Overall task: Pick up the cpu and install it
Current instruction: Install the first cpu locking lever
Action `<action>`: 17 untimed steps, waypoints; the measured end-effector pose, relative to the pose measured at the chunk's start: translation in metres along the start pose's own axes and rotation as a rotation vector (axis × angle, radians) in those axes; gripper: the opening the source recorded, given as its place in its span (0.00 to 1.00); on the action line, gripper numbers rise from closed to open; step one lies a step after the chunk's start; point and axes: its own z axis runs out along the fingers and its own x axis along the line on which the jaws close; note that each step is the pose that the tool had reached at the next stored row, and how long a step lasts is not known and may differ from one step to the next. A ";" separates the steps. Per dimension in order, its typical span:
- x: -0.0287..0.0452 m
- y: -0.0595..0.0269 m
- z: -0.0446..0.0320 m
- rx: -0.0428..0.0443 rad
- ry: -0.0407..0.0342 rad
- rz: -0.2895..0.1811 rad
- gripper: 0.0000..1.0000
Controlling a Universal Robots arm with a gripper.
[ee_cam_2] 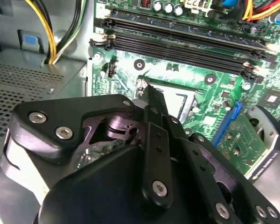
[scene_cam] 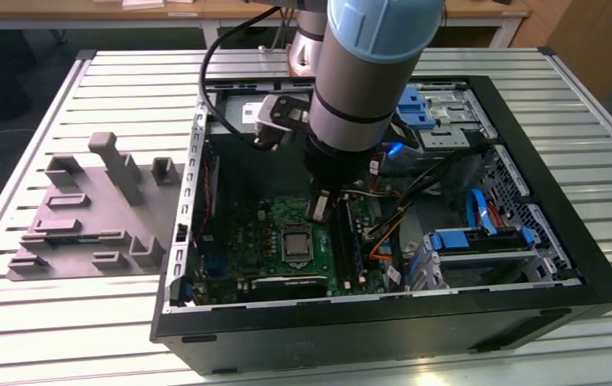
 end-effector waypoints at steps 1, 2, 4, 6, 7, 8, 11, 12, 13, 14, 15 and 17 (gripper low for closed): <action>0.0001 0.0000 0.0000 0.0004 0.0012 -0.011 0.11; 0.0003 -0.0001 0.0002 0.0010 0.0020 -0.023 0.11; 0.0006 -0.0003 0.0007 0.0019 0.0037 -0.044 0.11; 0.0014 -0.0006 0.0009 0.0019 0.0056 -0.056 0.11; 0.0016 -0.0008 0.0011 0.0024 0.0074 -0.059 0.11; 0.0017 -0.0008 0.0012 0.0030 0.0109 -0.063 0.11; 0.0018 -0.0010 0.0026 0.0022 0.0191 -0.102 0.11; 0.0019 -0.0010 0.0030 0.0015 0.0221 -0.119 0.11; 0.0019 -0.0010 0.0034 0.0009 0.0239 -0.132 0.11; 0.0024 -0.0012 0.0037 0.0004 0.0250 -0.140 0.11; 0.0032 -0.0016 0.0039 0.0002 0.0255 -0.145 0.11; 0.0050 -0.0020 0.0040 0.0000 0.0263 -0.150 0.11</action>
